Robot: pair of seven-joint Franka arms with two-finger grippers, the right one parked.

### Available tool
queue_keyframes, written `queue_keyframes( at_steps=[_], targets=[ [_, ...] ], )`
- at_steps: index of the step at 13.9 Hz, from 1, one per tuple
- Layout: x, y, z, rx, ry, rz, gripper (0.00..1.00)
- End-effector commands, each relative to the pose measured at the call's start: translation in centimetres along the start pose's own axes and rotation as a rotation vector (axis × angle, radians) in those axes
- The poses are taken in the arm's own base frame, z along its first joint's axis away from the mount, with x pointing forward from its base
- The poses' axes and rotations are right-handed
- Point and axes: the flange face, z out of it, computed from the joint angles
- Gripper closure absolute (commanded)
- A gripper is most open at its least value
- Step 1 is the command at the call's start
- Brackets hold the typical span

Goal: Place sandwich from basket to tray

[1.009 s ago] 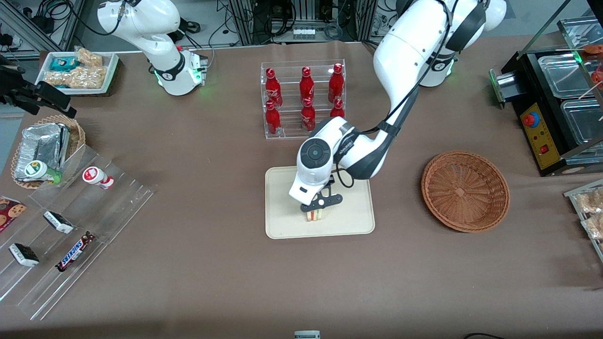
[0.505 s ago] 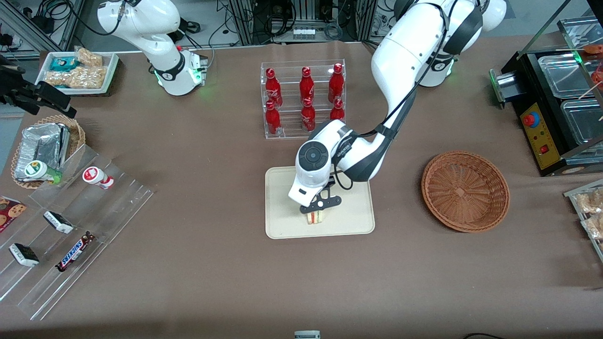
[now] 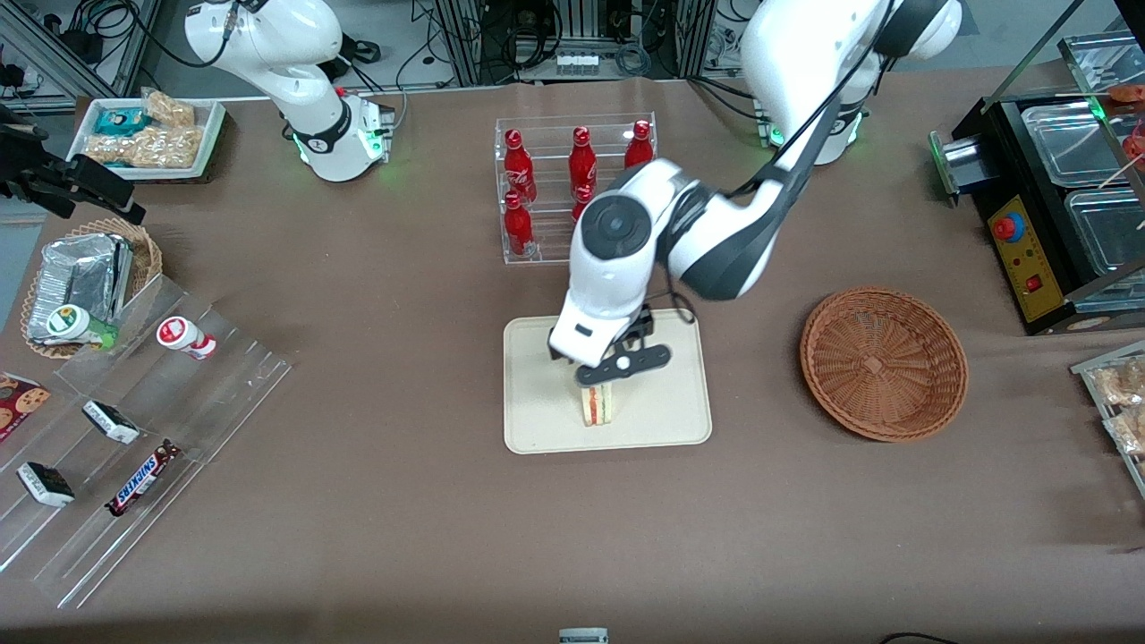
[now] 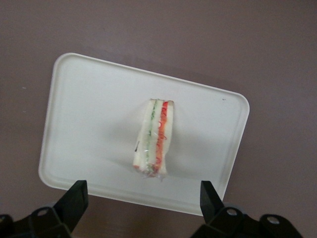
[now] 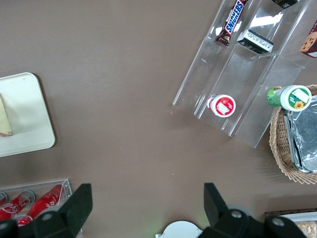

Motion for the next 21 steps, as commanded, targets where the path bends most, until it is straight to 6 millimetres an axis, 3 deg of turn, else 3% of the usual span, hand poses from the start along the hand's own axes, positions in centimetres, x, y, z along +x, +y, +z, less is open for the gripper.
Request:
queue_keyframes(
  at_steps=[1, 2, 5, 7, 14, 18, 21],
  targets=[
    [2.6, -5.6, -2.6, 0.064, -0.023, -0.069, 0.00],
    [3.3, -7.5, -2.6, 0.075, -0.027, -0.081, 0.00],
    [8.1, -14.2, -3.3, 0.090, -0.053, -0.104, 0.00],
    [11.0, -19.4, -4.8, 0.084, -0.050, -0.159, 0.00],
    [15.1, -34.6, -10.2, 0.052, -0.177, -0.033, 0.00],
    [14.0, -38.7, -15.1, 0.032, -0.165, 0.097, 0.00],
    [13.2, -38.7, -17.4, 0.023, -0.136, 0.216, 0.00]
  ],
)
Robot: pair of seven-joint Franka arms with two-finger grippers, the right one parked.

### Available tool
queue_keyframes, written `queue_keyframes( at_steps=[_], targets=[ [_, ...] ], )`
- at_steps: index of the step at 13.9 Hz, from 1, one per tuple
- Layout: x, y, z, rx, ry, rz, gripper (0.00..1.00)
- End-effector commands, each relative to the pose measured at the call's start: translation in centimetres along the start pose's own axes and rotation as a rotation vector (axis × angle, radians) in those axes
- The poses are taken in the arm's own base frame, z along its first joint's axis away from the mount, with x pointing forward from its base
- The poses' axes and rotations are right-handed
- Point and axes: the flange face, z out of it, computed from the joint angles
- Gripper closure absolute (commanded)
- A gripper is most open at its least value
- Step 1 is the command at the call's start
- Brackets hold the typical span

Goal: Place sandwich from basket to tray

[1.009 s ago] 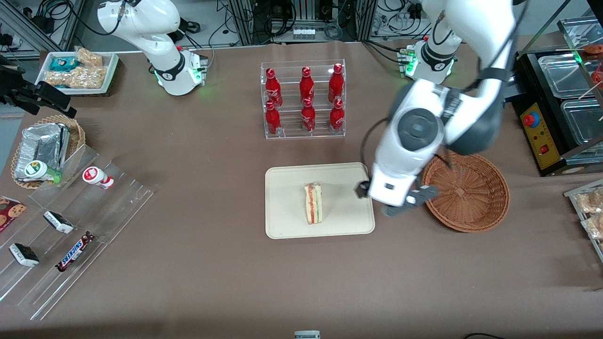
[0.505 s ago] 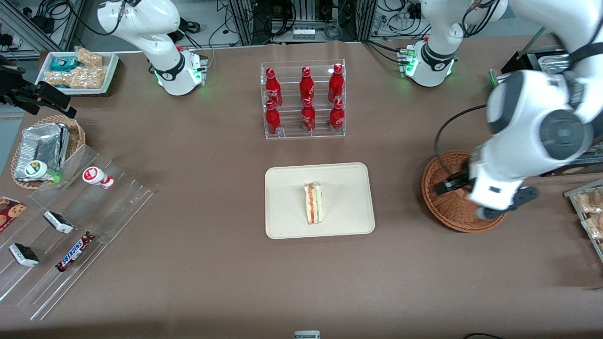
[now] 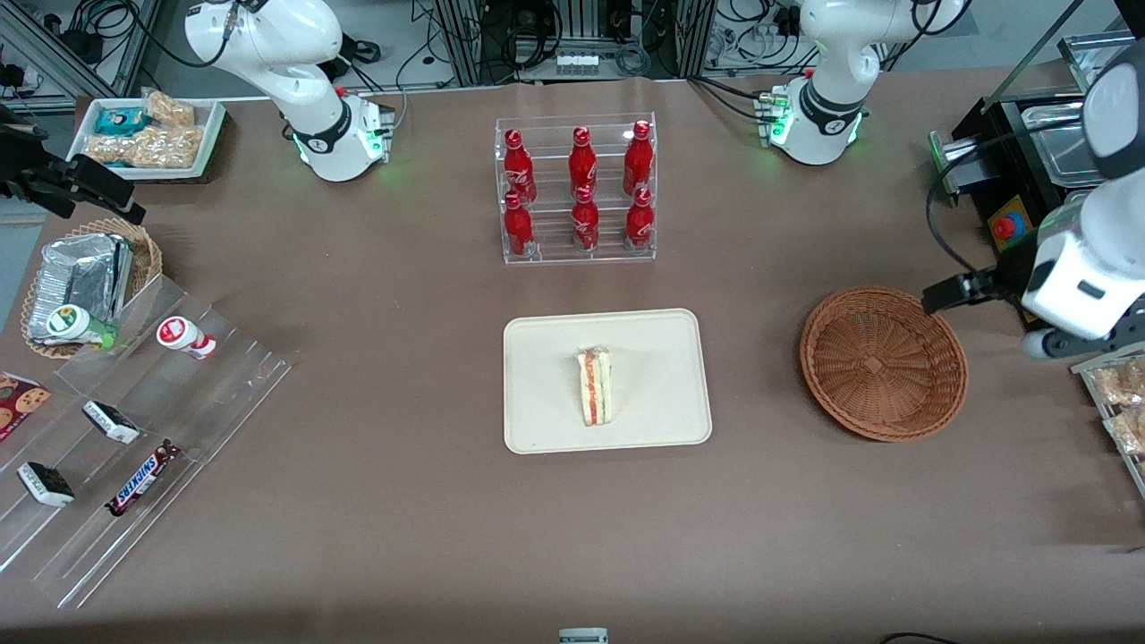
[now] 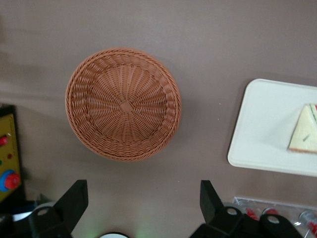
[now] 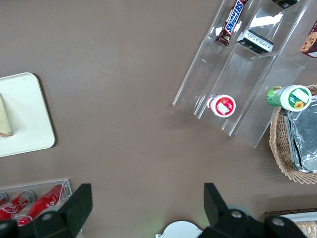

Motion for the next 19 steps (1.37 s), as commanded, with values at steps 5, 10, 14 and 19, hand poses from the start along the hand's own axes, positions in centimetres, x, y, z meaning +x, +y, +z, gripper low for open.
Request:
queue_keyframes(
  at_steps=[5, 10, 14, 19],
  targets=[
    [-3.5, -2.5, -4.2, -0.008, 0.028, 0.212, 0.00],
    [-3.1, -2.9, -3.8, 0.001, 0.021, 0.196, 0.00],
    [-3.2, -3.2, -3.8, 0.013, 0.022, 0.161, 0.00],
    [-3.6, -3.4, -4.7, 0.010, 0.045, 0.127, 0.00]
  ],
)
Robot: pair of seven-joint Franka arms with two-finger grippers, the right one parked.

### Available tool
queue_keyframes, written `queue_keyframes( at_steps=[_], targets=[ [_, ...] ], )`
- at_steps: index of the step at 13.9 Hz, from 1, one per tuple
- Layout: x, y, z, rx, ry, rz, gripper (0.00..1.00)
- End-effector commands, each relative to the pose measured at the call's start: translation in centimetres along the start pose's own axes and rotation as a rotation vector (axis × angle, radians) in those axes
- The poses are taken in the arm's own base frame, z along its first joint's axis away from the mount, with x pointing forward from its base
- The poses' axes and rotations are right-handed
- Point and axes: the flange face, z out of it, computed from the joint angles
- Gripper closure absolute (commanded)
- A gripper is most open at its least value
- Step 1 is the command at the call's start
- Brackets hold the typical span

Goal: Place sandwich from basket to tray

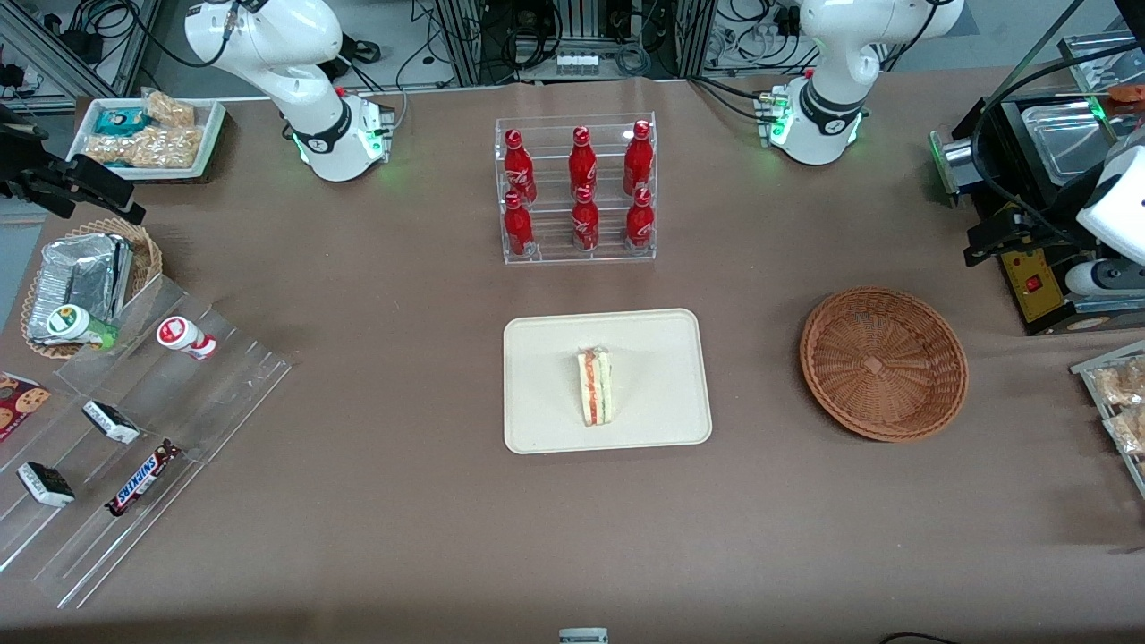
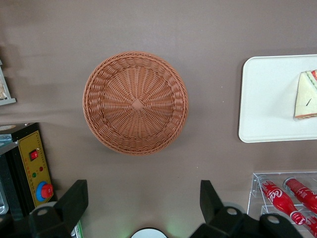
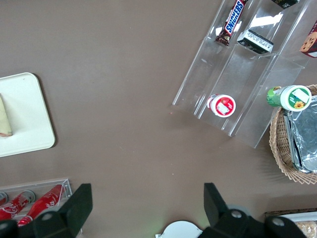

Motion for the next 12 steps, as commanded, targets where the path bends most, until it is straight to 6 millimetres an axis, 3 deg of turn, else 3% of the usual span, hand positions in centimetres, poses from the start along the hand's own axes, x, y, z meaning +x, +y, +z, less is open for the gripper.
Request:
queue_keyframes(
  at_steps=[1, 12],
  targets=[
    [-0.48, -0.05, -0.56, 0.007, 0.013, -0.019, 0.00],
    [0.17, 0.14, -0.27, 0.005, 0.037, -0.016, 0.00]
  ],
)
